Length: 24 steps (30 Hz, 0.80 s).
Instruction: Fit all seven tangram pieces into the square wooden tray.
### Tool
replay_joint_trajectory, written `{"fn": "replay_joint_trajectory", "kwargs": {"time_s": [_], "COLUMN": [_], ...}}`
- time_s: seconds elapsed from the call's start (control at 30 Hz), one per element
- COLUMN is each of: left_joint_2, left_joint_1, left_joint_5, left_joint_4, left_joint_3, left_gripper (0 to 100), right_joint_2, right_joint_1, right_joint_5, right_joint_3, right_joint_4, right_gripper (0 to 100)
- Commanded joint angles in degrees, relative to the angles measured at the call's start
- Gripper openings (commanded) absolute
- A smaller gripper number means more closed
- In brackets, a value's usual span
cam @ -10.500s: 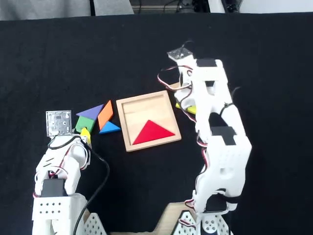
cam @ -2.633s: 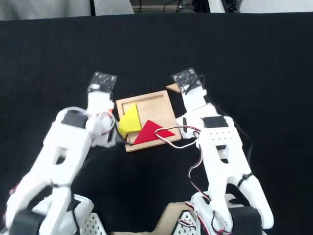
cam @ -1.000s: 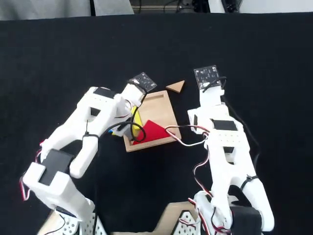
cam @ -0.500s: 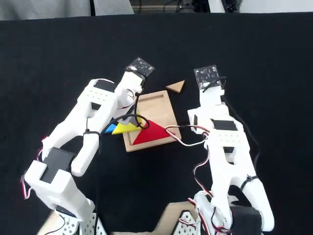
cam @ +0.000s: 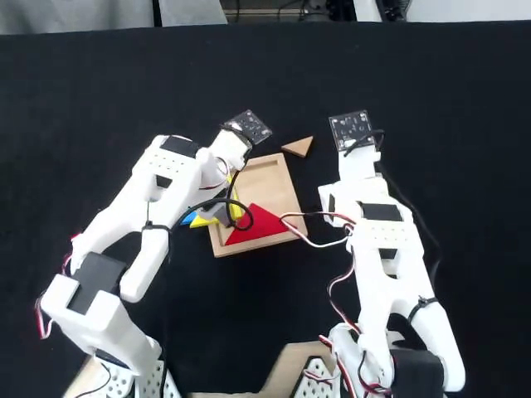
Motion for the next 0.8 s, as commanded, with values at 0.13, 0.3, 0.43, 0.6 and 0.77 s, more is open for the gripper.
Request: {"fn": "replay_joint_trajectory", "kwargs": {"time_s": [0.13,0.3,0.43,0.6,0.77], "left_joint_2": [4.57,3.87,3.69,3.25,3.52], "left_joint_1": [-0.57,-1.1,-0.66,-1.01,-1.27], "left_joint_5": [-0.26,6.42,12.92,22.33,29.01], "left_joint_4": [-0.79,-0.7,-0.88,-0.7,-0.97], "left_joint_3": [-4.18,-4.97,-4.88,-4.53,-4.44], "left_gripper": [26,26,26,26,22], "right_joint_2": [-1.71,-1.71,-1.71,-1.71,-1.71], "right_joint_1": [-0.88,-0.88,-0.88,-0.88,-0.88], "right_joint_5": [-0.09,-0.09,-0.09,-0.09,-0.09], "right_joint_3": [0.22,0.22,0.22,0.4,0.4], "right_joint_4": [-0.88,-0.88,-0.88,-0.88,-0.88], "right_gripper": [1.1,1.1,1.1,1.1,1.1]}}
